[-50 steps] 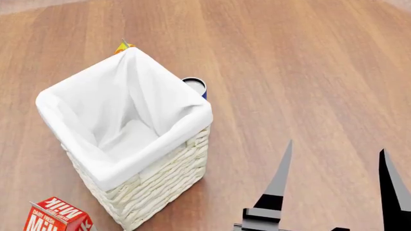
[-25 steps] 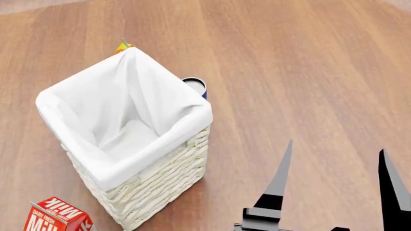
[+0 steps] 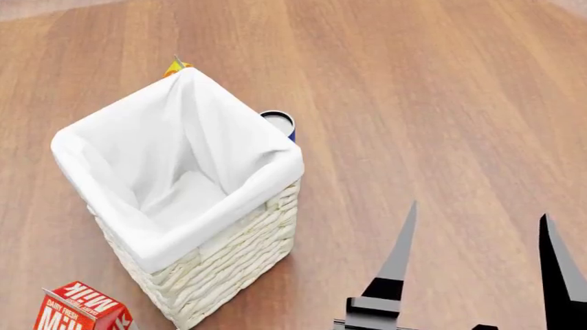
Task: Pick up the butter and put it in the basket.
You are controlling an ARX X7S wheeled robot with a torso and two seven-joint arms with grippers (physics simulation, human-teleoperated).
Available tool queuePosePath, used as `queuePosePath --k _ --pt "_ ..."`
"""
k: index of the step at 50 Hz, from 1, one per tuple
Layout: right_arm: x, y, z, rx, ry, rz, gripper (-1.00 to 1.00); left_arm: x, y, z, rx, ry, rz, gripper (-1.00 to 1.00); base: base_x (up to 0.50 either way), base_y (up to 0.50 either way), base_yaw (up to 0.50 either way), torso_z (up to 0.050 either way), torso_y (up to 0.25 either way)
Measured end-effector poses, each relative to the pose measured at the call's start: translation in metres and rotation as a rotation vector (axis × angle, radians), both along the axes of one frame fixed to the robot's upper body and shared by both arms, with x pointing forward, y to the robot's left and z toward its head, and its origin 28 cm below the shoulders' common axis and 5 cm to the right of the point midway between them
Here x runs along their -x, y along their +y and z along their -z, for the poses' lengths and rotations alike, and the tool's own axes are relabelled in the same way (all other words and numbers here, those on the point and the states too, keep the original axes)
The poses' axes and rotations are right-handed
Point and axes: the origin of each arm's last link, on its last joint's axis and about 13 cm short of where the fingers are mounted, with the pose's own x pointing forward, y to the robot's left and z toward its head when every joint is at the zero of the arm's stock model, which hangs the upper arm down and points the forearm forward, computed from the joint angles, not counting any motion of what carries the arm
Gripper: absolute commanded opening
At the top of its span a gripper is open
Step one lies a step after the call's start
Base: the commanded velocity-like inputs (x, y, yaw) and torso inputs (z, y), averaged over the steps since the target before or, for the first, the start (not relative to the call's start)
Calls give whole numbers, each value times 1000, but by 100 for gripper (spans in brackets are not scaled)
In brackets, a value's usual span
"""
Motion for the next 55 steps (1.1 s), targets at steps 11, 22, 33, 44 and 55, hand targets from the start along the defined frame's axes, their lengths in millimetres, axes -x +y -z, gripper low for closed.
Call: queuePosePath --k 11,22,33,44,55 --pt "0 0 0 -1 2 0 100 -8 -1 4 -14 12 3 100 0 0 0 0 0" --pt "0 0 1 -2 3 -1 100 -13 -5 10 -15 27 11 100 0 0 0 0 0" --pt "-1 0 1 -1 5 0 100 -20 -6 13 -14 34 15 100 0 0 0 0 0" --pt "-1 -1 1 -1 6 1 100 -25 -7 17 -12 40 16 100 0 0 0 0 0" --pt "-1 -1 1 -1 6 2 100 -28 -8 20 -15 48 15 -100 0 0 0 0 0"
